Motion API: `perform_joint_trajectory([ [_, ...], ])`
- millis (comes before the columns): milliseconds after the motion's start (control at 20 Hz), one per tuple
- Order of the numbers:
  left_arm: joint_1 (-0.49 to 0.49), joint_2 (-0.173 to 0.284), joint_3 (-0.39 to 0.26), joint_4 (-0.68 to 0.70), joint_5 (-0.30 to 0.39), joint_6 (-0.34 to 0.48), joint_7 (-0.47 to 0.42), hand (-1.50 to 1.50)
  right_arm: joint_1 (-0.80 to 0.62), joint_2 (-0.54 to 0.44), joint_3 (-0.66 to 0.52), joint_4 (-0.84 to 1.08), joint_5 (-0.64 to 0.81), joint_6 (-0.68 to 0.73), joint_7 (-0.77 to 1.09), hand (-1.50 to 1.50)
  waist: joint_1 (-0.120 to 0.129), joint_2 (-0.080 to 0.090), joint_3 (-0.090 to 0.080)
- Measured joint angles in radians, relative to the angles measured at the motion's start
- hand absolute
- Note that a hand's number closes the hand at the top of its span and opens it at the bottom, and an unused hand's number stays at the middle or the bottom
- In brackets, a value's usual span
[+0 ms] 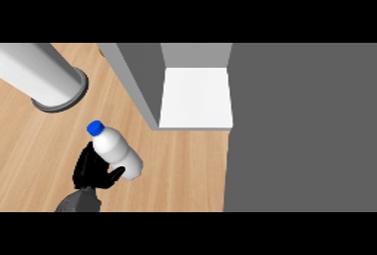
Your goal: Pick up the bottled water, place it into the cabinet and close the cabinet
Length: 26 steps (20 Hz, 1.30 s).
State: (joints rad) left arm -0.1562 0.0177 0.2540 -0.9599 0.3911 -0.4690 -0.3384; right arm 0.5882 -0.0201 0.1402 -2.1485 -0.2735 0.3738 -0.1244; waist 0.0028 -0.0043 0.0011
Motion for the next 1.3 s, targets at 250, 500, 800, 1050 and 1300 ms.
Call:
perform_joint_trajectory([
  [250,0.038,-0.012,-0.158,-0.167,0.058,0.139,0.039,1.5,-0.008,0.001,0.012,-0.009,-0.001,-0.005,0.011,-1.5,-0.003,0.001,0.0],
  [500,0.003,-0.016,-0.277,-0.311,0.074,0.314,0.1,1.5,-0.007,0.011,0.048,-0.003,0.019,-0.019,0.008,-1.5,-0.006,0.001,-0.001],
  [800,-0.104,-0.017,-0.39,-0.366,0.065,0.517,0.152,1.5,0.002,-0.002,0.048,0.008,0.009,-0.017,-0.007,-1.5,-0.011,0.003,-0.001],
  [1050,-0.235,-0.018,-0.443,-0.331,0.066,0.647,0.189,1.5,-0.013,-0.008,0.034,0.037,0.001,-0.01,-0.022,-1.5,-0.013,0.004,-0.001],
  [1300,-0.282,-0.009,-0.499,-0.287,0.015,0.799,0.161,1.5,-0.048,0.003,0.044,0.051,0.01,-0.03,-0.011,-1.5,-0.009,-0.001,-0.004],
])
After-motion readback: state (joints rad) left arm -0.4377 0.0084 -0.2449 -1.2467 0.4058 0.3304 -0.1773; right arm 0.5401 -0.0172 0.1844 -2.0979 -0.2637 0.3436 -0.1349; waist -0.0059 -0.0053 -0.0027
